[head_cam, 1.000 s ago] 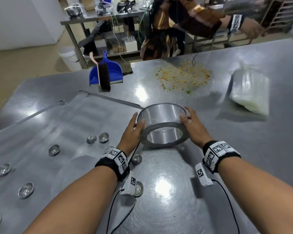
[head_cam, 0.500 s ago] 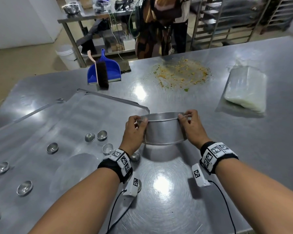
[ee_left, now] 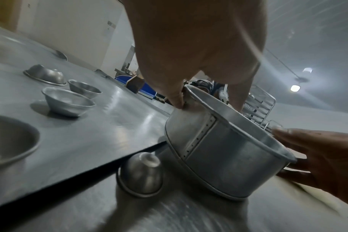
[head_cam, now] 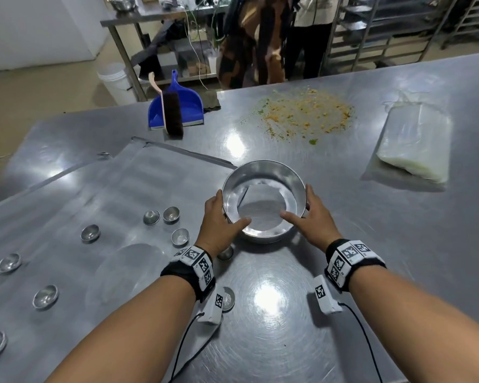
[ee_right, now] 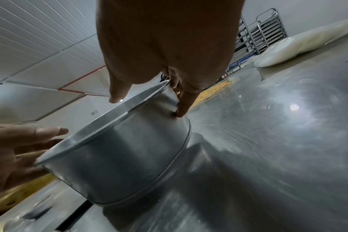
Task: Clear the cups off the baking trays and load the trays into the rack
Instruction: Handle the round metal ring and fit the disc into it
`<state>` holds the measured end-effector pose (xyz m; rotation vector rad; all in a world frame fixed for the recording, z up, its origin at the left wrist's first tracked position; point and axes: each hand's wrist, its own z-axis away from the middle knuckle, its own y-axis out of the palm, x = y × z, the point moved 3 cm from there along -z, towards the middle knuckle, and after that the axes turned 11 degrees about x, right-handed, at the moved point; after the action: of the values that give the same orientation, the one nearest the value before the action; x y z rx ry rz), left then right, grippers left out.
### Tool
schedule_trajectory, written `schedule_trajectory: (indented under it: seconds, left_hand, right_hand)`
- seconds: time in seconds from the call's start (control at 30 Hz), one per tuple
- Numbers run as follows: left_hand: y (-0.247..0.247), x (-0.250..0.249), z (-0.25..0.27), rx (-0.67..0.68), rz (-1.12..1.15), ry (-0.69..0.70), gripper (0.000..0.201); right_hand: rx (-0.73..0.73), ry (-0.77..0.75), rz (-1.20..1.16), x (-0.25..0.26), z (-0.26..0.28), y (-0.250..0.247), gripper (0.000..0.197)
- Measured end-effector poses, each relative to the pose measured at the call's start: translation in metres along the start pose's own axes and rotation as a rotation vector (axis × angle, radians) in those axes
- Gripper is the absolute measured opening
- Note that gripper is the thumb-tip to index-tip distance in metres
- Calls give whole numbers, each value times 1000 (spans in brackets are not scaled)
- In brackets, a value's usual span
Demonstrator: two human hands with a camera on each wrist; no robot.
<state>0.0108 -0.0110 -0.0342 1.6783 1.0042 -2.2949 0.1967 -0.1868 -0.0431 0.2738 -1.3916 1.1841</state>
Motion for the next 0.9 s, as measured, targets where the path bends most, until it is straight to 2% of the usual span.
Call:
schedule_trajectory:
  seconds: [0.1, 0.23, 0.37, 0.4, 0.47, 0.53, 0.6, 0.67, 0.83, 0.9]
  left_hand:
    - [-1, 11, -5, 45, -63, -25, 92]
    - [-1, 17, -10, 90, -119, -79, 100]
    - [0, 20, -9, 139, -34, -75, 98]
    - [0, 20, -8, 151, 7, -58, 96]
    - [-3, 18, -8, 171, 45, -55, 93]
    - [-10, 16, -7, 166, 29, -113, 92]
    - [-21, 17, -6, 98, -30, -157, 81]
    - [-35, 20, -2, 24, -61, -154, 60]
    - [-73, 34, 23, -22, -13, -156, 32]
    - [-91, 46, 36, -45, 1, -169, 24]
  right_hand:
    - [45, 17, 46, -9, -5, 5, 123]
    - [70, 10, 81, -13, -10, 7, 113]
    - [131, -9, 3, -8, -8, 4, 97]
    - [153, -1, -18, -6, -6, 4, 98]
    - [133, 24, 37, -5, -7, 2, 99]
    - [34, 54, 189, 1, -10, -2, 88]
    - [-97, 73, 284, 16, -11, -6, 66]
    - [-181, 30, 314, 42, -12, -4, 48]
    - [-209, -167, 392, 101, -14, 36, 33]
    - [-136, -188, 372, 119, -11, 61, 30]
